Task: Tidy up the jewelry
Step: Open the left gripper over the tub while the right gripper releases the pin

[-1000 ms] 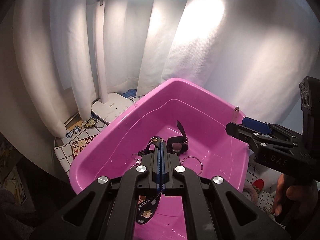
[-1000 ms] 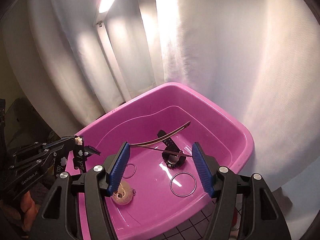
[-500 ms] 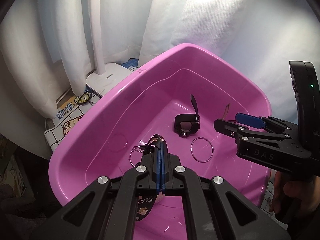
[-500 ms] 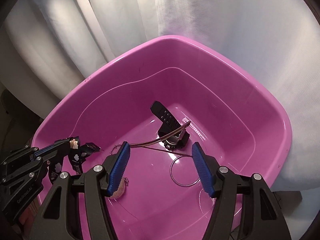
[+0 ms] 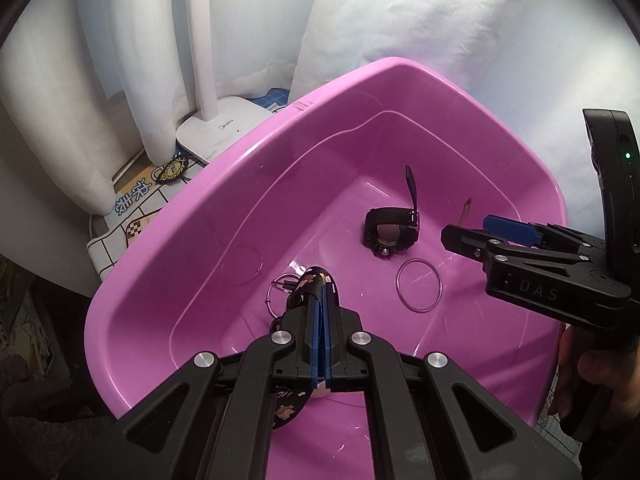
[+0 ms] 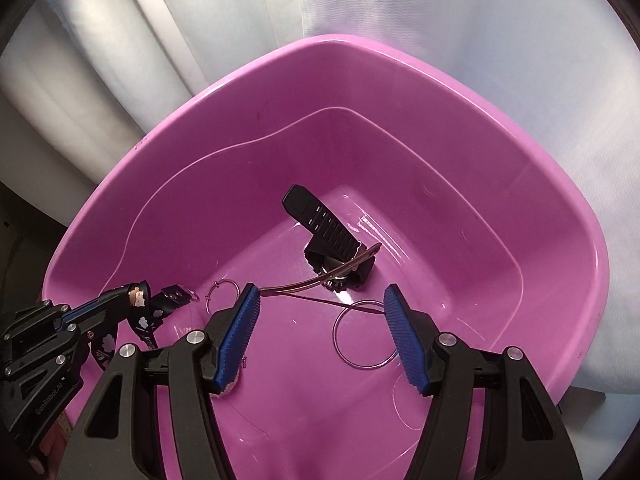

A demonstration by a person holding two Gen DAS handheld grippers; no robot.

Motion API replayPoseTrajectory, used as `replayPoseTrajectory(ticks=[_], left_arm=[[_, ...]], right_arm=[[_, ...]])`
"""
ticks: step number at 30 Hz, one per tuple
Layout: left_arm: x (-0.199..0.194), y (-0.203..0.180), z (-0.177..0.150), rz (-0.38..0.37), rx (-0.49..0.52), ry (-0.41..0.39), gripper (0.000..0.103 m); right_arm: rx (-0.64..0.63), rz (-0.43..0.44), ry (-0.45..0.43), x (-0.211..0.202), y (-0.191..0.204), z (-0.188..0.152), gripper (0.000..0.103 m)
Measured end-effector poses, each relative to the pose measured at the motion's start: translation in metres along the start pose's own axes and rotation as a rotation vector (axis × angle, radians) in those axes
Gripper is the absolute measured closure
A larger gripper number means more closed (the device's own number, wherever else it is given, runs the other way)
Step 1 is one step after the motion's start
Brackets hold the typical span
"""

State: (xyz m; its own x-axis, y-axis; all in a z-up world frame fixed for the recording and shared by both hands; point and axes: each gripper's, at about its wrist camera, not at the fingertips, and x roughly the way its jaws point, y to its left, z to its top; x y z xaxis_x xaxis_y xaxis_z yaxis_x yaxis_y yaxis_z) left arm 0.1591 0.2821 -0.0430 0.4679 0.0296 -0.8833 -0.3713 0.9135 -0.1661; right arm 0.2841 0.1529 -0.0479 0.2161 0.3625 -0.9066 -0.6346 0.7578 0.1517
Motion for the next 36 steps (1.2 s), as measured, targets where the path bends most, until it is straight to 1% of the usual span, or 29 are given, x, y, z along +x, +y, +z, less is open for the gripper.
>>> replayPoseTrajectory(ticks=[2,3,5,6,7,8,9,10,12,13,15,21,24,29,36], left_arm=[[0.002,0.001,-0.001,0.000,-0.003,0.008,0.100],[0.003,0.002,-0.002,0.004,-0.007,0.011,0.098],[0.004,0.004,-0.003,0.008,-0.016,0.016,0.089],[0.004,0.005,-0.003,0.013,-0.019,0.015,0.077],[0.003,0.006,-0.004,0.021,-0.022,0.010,0.061],[0.000,0.006,-0.005,0.030,-0.025,-0.002,0.054],[-0.003,0.006,-0.005,0.041,-0.025,-0.018,0.041],[-0.006,0.006,-0.006,0.050,-0.024,-0.036,0.030],[-0.013,0.005,-0.007,0.056,-0.017,-0.066,0.026],[-0.015,0.004,-0.007,0.060,-0.011,-0.072,0.022],[-0.017,0.003,-0.007,0.065,-0.002,-0.073,0.018],[-0.019,0.007,-0.009,0.054,-0.021,-0.064,0.016],[-0.022,0.008,-0.011,0.047,-0.028,-0.063,0.010],[-0.026,0.012,-0.011,0.007,-0.045,-0.046,0.010],[-0.044,0.016,-0.008,0.001,-0.035,-0.087,0.010]], right_arm=[[-0.003,0.000,0.007,0.002,0.000,0.000,0.041],[-0.004,0.001,0.010,0.004,0.000,-0.001,0.041],[-0.004,-0.003,0.017,0.005,0.000,0.000,0.040],[-0.004,-0.004,0.021,0.006,0.000,0.001,0.040],[-0.004,-0.004,0.023,0.006,0.000,0.001,0.040],[-0.004,-0.003,0.026,0.007,0.000,0.001,0.039],[-0.006,0.000,0.029,0.007,0.000,0.002,0.038],[-0.009,0.000,0.033,0.008,0.000,0.002,0.037],[-0.010,-0.005,0.033,0.008,0.000,0.003,0.037],[-0.009,-0.006,0.033,0.008,0.000,0.002,0.037],[-0.008,-0.010,0.035,0.009,-0.001,0.003,0.037],[-0.009,-0.024,0.035,0.010,0.002,0.003,0.037],[-0.005,-0.029,0.030,0.009,0.002,0.003,0.037],[0.011,-0.025,0.019,0.006,0.000,0.002,0.036],[0.032,-0.017,-0.016,-0.008,0.004,0.002,0.036]])
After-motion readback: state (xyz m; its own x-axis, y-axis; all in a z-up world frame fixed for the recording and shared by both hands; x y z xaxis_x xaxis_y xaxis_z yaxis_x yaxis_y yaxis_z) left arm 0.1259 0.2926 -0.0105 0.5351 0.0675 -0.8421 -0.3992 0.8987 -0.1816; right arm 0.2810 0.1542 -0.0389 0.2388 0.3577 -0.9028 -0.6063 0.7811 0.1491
